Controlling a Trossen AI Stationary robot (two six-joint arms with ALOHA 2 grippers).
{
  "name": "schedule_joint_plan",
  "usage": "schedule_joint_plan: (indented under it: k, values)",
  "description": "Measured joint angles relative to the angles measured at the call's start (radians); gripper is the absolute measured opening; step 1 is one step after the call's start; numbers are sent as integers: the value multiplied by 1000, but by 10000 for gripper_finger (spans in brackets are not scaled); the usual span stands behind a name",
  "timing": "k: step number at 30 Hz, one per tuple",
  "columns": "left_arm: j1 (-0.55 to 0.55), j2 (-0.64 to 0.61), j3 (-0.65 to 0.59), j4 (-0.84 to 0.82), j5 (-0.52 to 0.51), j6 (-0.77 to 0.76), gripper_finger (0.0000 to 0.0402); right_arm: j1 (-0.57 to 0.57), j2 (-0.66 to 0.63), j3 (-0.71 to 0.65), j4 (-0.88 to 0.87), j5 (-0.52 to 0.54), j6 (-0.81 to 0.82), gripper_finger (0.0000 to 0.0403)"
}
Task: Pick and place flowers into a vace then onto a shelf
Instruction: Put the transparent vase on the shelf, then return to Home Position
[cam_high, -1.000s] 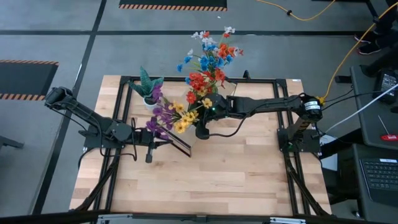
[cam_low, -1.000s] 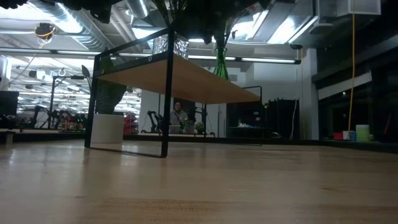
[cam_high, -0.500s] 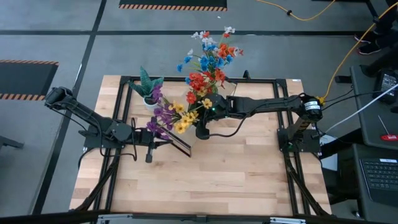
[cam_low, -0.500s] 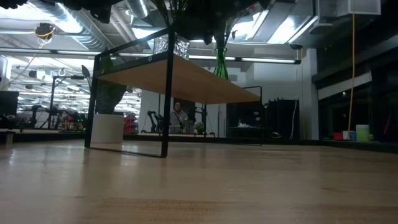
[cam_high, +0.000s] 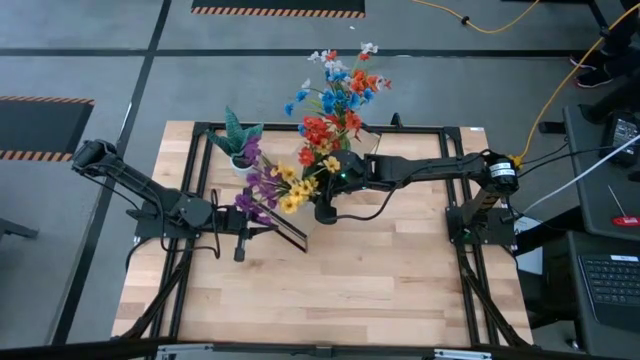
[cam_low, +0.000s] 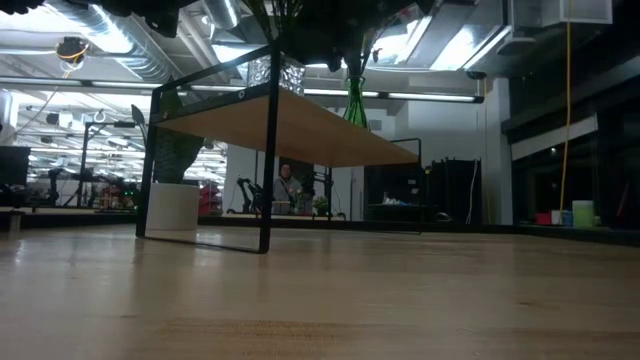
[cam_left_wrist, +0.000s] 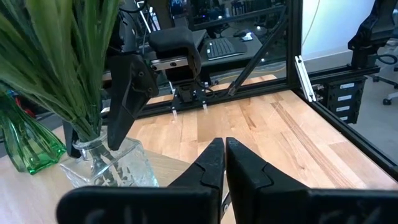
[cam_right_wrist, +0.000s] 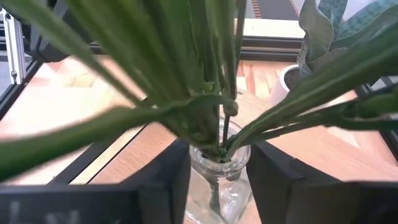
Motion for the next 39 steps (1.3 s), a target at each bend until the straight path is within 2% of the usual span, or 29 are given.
schedule_joint_plan:
  k: [8, 13, 20, 25, 33, 39]
  values:
    - [0, 0, 0, 0, 0, 0, 13, 1, -2, 0, -7, 0, -1, 279]
    - [0, 0, 0, 0, 0, 0, 11, 1, -2, 0, -21, 0, 0, 325]
    - [0, 0, 0, 0, 0, 0, 13, 1, -13, 0, -57, 2, 2, 332]
    - [0, 0, 0, 0, 0, 0, 9, 1, -34, 0, -76, 71, 0, 329]
    - [0, 0, 0, -1, 0, 0, 11, 3, -88, 0, -110, 75, 2, 329]
    - [0, 0, 0, -1, -8, 0, 12, 15, -112, 0, -199, 137, 25, 329]
